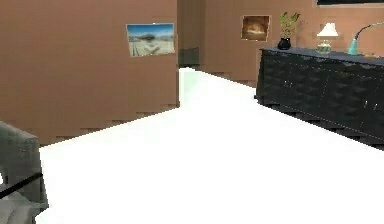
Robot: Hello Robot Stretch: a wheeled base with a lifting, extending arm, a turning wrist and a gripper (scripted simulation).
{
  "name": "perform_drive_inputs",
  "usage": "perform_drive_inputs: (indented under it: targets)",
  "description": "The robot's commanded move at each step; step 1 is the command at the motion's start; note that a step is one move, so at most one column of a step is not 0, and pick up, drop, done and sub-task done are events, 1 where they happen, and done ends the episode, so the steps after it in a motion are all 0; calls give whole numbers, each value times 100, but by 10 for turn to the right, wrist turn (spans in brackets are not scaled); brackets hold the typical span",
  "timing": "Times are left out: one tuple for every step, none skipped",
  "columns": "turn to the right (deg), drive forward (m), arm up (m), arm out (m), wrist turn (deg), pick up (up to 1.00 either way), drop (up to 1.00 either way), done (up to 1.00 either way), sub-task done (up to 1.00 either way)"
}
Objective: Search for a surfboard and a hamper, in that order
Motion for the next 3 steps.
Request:
perform_drive_inputs:
  targets:
    - [-60, 0, 0, 0, 0, 0, 0, 0, 0]
    - [0, 35, 0, 0, 0, 0, 0, 0, 0]
    - [90, 0, 0, 0, 0, 0, 0, 0, 0]
